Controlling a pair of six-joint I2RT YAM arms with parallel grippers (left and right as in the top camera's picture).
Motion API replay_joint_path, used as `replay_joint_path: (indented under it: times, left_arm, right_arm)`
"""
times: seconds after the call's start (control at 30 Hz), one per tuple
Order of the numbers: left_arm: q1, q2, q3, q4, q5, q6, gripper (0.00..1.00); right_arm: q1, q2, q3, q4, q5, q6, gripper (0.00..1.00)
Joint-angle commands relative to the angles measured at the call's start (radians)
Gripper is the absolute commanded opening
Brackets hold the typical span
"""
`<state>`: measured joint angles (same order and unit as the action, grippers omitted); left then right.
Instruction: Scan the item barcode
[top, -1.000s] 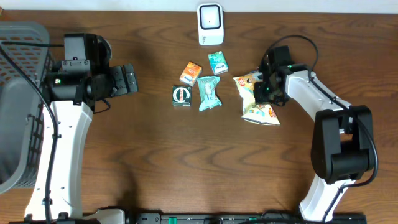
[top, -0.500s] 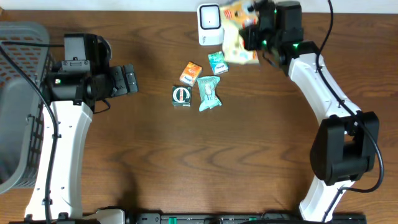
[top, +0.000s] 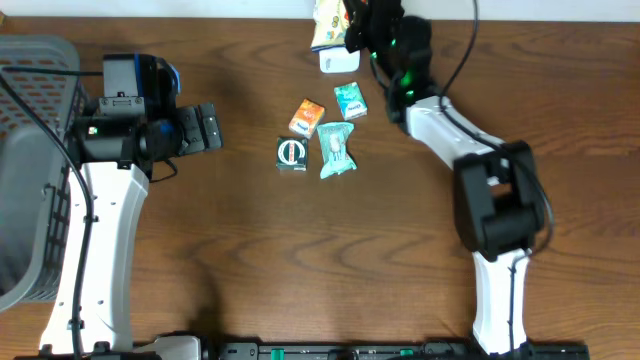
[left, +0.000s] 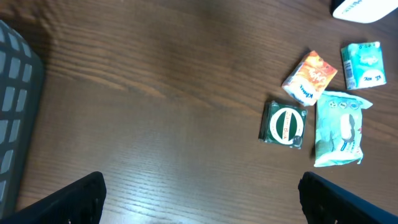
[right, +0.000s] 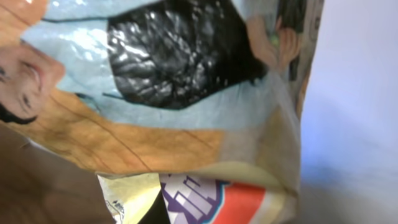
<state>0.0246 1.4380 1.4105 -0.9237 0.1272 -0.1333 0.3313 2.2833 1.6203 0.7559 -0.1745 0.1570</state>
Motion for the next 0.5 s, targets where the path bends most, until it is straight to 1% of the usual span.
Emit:
replay_joint_path:
  times: [0.0,0.1,0.37,0.47]
  left_arm:
    - [0.003,-0.001,0.002,-0.003,-0.009,0.002,0.98]
    - [0.003,-0.001,0.002,-0.003,-0.009,0.002,0.98]
    - [0.003,0.000,0.002,-0.003,-0.009,0.002,0.98]
    - [0.003,-0.001,0.002,-0.003,-0.009,0.002,0.98]
  right_arm:
    - [0.011,0.065,0.027,0.059,0.092,0.007,0.01]
    - [0.008,0.091,0.061,0.035,0.117,0.006,0.01]
    - [-0.037,0.067,0.108,0.005,0.116,-0.007,0.01]
    - [-0.095,-0.001,0.108,-0.118,0.118,-0.043,0.01]
